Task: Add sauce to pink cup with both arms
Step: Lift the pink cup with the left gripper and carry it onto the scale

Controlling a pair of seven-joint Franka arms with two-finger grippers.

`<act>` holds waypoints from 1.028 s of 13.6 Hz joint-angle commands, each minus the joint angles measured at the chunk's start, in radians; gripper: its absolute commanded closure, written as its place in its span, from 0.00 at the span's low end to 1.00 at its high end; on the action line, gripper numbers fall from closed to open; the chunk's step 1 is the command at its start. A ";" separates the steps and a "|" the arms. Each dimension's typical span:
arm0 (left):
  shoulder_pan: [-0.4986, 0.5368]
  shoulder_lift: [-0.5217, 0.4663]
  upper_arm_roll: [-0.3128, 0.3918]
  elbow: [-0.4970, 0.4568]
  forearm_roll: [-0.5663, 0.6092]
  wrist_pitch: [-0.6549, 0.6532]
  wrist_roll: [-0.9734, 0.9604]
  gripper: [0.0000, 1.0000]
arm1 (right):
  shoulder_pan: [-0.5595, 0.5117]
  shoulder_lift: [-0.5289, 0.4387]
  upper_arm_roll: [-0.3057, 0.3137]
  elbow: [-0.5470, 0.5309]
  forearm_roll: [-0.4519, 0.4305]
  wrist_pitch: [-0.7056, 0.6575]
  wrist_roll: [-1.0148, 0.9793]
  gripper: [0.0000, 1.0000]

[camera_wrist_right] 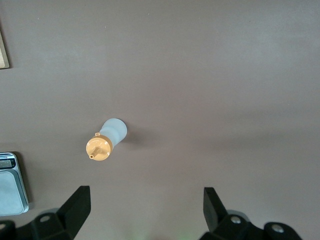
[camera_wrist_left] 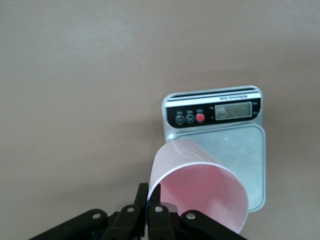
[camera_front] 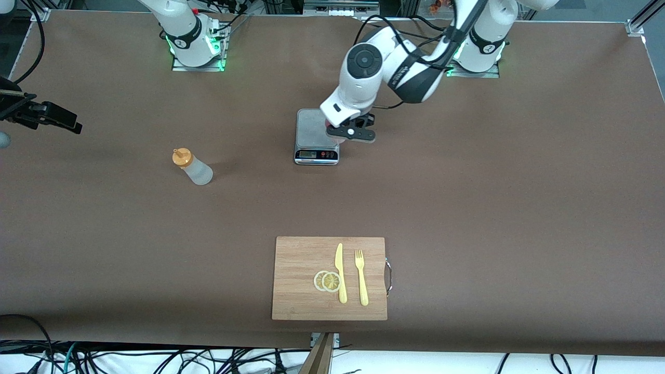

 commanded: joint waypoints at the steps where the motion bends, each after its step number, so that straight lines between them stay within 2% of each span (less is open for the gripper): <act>1: -0.060 0.050 0.018 0.034 -0.022 0.046 -0.031 1.00 | -0.001 -0.008 0.003 -0.004 0.001 -0.007 -0.007 0.00; 5: -0.097 0.084 0.018 0.036 -0.022 0.094 -0.059 1.00 | -0.001 -0.008 0.003 -0.004 0.001 -0.007 -0.007 0.00; 12: -0.132 0.113 0.018 0.037 -0.030 0.097 -0.105 1.00 | -0.001 -0.008 0.021 -0.004 -0.001 -0.007 -0.001 0.00; 14: -0.132 0.117 0.018 0.059 -0.032 0.097 -0.108 0.54 | -0.001 -0.008 0.020 -0.004 0.001 -0.007 -0.001 0.00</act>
